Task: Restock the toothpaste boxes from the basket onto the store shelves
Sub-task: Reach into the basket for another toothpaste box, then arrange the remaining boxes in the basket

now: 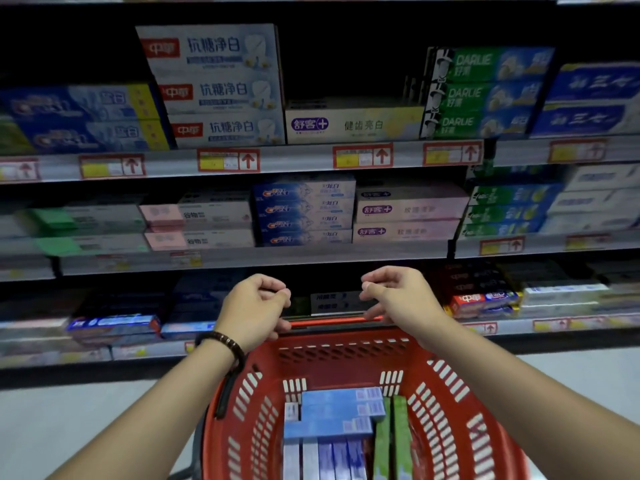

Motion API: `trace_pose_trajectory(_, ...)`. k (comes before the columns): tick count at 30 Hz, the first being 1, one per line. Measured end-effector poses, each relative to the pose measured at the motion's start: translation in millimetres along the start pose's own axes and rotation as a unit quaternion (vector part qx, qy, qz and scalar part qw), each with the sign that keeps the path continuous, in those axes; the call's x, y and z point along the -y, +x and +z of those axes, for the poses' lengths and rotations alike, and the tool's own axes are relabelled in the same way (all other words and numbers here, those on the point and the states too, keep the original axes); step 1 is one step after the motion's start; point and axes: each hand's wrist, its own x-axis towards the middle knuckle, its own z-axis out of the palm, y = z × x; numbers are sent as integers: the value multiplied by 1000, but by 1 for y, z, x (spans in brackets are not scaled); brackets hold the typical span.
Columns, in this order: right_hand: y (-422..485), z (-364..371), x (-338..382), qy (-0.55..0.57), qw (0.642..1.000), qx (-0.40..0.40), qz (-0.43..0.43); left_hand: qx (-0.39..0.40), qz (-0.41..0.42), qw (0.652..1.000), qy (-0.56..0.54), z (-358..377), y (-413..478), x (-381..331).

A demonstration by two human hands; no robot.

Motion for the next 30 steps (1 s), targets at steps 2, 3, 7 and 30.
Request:
trace_pose_trajectory(2,-4,0,-8,-1,1000,7,8,4,-8,1000,7,1,-5,6)
trace_pose_trajectory(3,-5,0,-12,-3,1000,11,12,6,-12,1000,7,2,-8,9)
trace_pose_trajectory(7,-12,1,-30,-19,998,39,34,24,-32,999,9,3,-17,25)
trace_pose_trajectory(30,-17,1,-129,-161,953,160,201,145,-153,962,175,43,-20,108)
